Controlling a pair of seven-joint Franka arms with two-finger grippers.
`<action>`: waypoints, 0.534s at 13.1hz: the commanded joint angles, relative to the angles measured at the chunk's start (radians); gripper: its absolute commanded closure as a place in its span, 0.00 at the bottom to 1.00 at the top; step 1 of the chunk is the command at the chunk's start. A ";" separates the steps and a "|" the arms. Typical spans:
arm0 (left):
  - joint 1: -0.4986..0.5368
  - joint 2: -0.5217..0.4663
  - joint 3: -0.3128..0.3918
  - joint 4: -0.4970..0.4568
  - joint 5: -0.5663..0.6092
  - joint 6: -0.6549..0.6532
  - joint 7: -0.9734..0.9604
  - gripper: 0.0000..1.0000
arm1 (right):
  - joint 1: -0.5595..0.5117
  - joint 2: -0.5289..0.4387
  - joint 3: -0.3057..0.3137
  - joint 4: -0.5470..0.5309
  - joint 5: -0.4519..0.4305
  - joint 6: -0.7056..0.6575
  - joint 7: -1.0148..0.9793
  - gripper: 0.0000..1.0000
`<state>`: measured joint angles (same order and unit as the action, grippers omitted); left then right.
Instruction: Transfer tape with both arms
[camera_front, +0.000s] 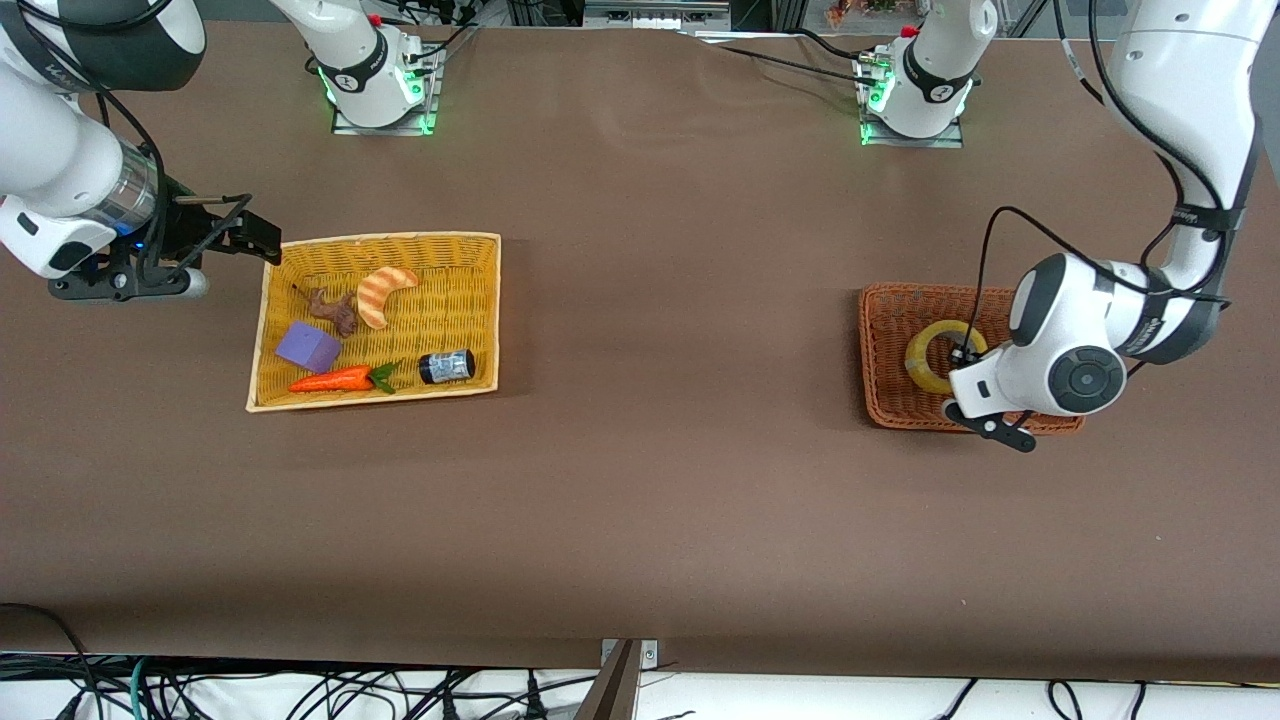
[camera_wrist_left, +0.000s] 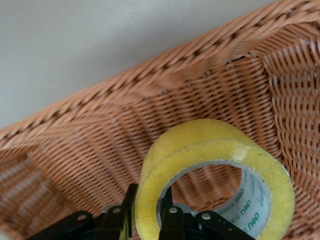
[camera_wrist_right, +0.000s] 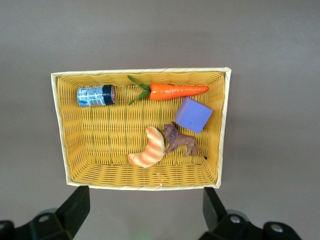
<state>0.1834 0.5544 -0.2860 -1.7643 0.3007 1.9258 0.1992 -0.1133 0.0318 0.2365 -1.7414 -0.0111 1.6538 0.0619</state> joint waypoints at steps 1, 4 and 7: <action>-0.008 -0.059 -0.028 -0.001 0.023 -0.028 0.017 0.00 | -0.002 -0.024 0.004 -0.026 0.000 0.018 -0.002 0.00; -0.007 -0.183 -0.119 0.072 0.008 -0.106 0.003 0.00 | -0.002 -0.023 0.003 -0.024 0.000 0.027 -0.002 0.00; -0.005 -0.258 -0.182 0.234 -0.035 -0.221 -0.020 0.00 | -0.002 -0.021 0.003 -0.010 0.008 0.029 -0.002 0.00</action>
<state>0.1760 0.3402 -0.4481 -1.6217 0.2949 1.7980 0.1861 -0.1132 0.0317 0.2370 -1.7416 -0.0112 1.6732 0.0619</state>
